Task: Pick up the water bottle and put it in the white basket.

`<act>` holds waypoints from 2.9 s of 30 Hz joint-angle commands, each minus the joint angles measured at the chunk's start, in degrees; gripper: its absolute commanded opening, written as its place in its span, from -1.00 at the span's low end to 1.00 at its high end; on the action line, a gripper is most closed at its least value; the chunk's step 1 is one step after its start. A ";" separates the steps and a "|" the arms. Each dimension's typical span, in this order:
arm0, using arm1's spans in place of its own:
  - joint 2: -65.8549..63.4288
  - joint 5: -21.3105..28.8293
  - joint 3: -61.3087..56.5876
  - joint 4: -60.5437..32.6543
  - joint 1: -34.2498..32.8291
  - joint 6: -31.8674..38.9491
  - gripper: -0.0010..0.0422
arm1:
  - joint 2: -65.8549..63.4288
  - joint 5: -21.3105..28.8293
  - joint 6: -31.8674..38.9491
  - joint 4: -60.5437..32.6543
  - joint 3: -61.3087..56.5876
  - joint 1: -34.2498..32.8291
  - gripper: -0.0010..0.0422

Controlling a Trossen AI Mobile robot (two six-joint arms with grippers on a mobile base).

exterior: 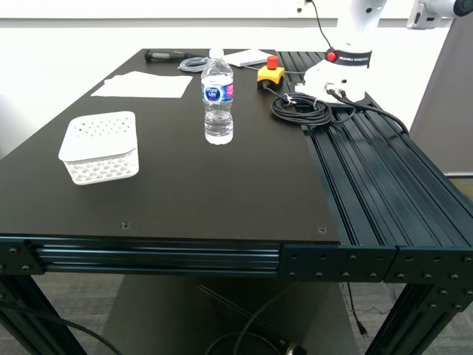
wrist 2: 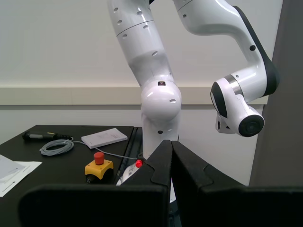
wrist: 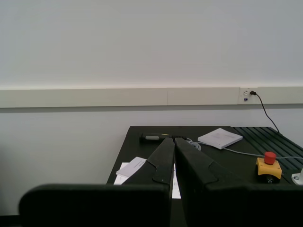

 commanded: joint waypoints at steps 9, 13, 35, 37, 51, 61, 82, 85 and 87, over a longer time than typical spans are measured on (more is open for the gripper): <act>-0.02 0.02 0.09 0.15 0.02 0.00 -0.95 | -0.02 0.13 -0.04 0.22 0.02 -0.02 -0.96; -0.02 0.02 0.09 0.15 0.02 0.00 -0.95 | -0.02 0.13 -0.02 0.22 0.02 -0.02 -0.96; -0.02 0.02 0.11 0.15 0.02 0.00 -0.95 | 25.66 23.26 25.16 -73.07 69.70 -0.74 -0.96; -0.02 0.02 0.09 0.13 0.02 0.00 -0.95 | 33.09 23.74 24.87 -81.48 80.67 -2.23 -0.96; -0.02 0.00 0.09 0.02 0.02 -0.02 -0.95 | 63.45 10.01 28.79 -100.39 104.08 -17.09 -0.96; -0.02 0.00 0.09 0.02 0.02 0.00 -0.95 | 69.70 14.69 29.03 -99.19 104.08 -23.80 -0.96; -0.02 0.00 0.09 -0.02 0.02 0.00 -0.95 | 70.01 10.16 32.65 -96.85 100.76 -26.47 -0.45; -0.02 0.00 0.11 0.00 0.02 0.00 -0.95 | 70.01 9.14 32.96 -95.65 99.25 -26.34 -0.13; -0.02 0.00 0.11 -0.02 0.02 0.00 -0.95 | 70.01 9.09 32.92 -94.77 98.64 -26.18 -0.01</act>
